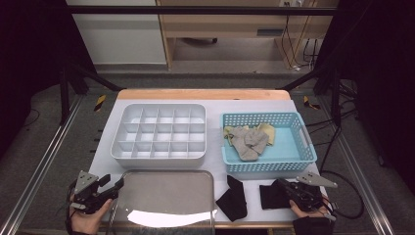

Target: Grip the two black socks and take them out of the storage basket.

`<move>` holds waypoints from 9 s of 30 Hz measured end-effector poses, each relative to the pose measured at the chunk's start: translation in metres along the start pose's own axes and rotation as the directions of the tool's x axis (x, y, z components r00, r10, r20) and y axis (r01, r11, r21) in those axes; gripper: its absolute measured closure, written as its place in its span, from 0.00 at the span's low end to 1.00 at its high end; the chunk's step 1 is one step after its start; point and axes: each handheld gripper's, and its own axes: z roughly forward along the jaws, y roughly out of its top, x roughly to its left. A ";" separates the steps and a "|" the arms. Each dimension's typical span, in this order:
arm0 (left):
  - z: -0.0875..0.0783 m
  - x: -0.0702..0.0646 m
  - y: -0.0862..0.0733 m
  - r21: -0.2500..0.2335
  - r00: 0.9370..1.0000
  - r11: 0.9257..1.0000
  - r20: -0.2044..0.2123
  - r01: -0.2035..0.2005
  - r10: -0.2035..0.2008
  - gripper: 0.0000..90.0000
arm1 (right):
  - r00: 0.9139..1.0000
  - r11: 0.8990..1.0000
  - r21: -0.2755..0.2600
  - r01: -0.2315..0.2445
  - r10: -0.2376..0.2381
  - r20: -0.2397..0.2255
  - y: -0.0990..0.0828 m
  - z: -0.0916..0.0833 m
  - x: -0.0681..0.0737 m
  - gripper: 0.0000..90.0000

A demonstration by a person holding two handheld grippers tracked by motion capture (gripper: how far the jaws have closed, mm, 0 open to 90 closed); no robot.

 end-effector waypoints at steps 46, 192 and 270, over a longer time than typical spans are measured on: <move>-0.014 -0.024 0.016 -0.069 0.998 0.998 0.062 -0.002 0.006 0.63 | 0.914 0.963 0.033 0.268 -0.243 -0.326 0.011 0.050 0.147 0.79; 0.040 -0.175 0.009 0.126 0.896 0.965 0.415 -0.228 0.157 0.64 | 0.922 0.980 0.013 0.196 -0.180 -0.342 0.031 0.070 0.109 0.71; 0.059 -0.172 0.021 0.183 0.914 0.962 0.389 -0.203 0.118 0.89 | 0.744 0.955 0.001 0.297 -0.230 -0.627 0.015 0.066 0.171 0.95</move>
